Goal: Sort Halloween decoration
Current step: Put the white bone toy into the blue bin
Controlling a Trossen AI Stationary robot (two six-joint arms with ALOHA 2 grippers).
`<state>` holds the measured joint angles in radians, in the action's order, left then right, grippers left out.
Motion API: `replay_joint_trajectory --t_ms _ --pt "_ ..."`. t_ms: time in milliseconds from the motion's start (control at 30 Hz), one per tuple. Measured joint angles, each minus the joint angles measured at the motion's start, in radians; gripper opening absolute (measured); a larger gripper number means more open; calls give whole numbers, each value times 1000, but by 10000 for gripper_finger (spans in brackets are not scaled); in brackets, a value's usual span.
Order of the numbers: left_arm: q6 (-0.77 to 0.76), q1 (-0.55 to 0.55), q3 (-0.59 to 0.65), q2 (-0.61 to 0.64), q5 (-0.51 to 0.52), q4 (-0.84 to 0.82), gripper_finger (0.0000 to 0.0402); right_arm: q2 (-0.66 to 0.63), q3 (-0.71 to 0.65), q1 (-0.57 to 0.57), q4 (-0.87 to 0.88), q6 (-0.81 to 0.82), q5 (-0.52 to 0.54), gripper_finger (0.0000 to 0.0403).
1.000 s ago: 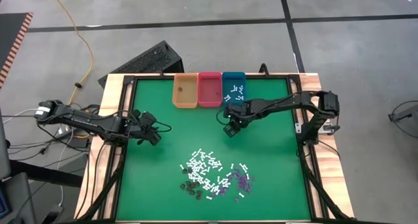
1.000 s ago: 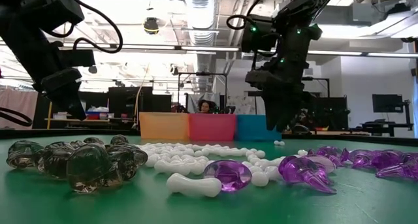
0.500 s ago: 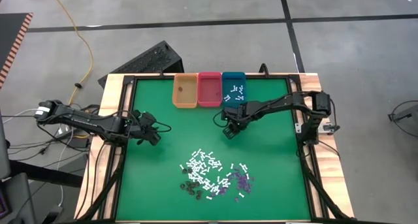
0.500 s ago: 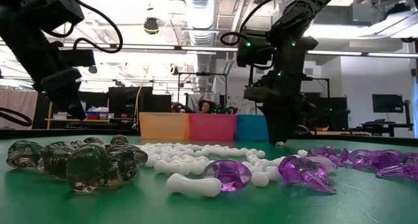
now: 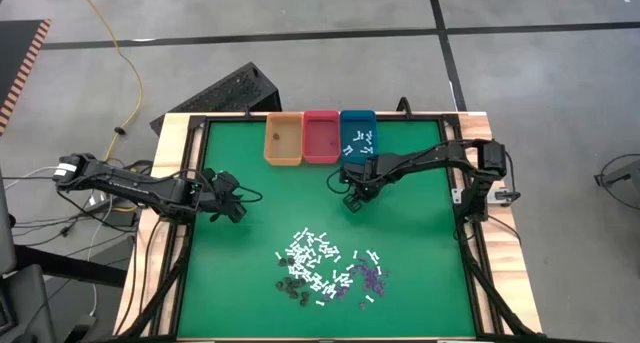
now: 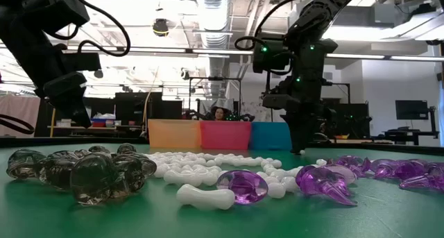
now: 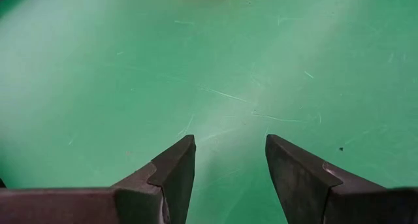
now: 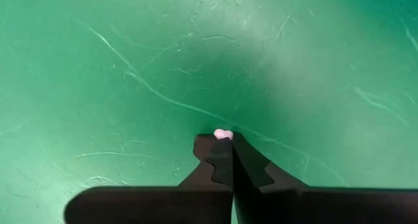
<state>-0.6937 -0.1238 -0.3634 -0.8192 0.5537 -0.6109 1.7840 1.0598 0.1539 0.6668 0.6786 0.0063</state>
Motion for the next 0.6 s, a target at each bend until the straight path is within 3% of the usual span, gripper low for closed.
replay_joint_trajectory --t_ms 267,600 --pt "0 0 0 0 0 0 179 8 118 9 110 -85 -31 28" --pt "1 0 0 0 0 0 179 6 335 125 265 -263 -7 31"
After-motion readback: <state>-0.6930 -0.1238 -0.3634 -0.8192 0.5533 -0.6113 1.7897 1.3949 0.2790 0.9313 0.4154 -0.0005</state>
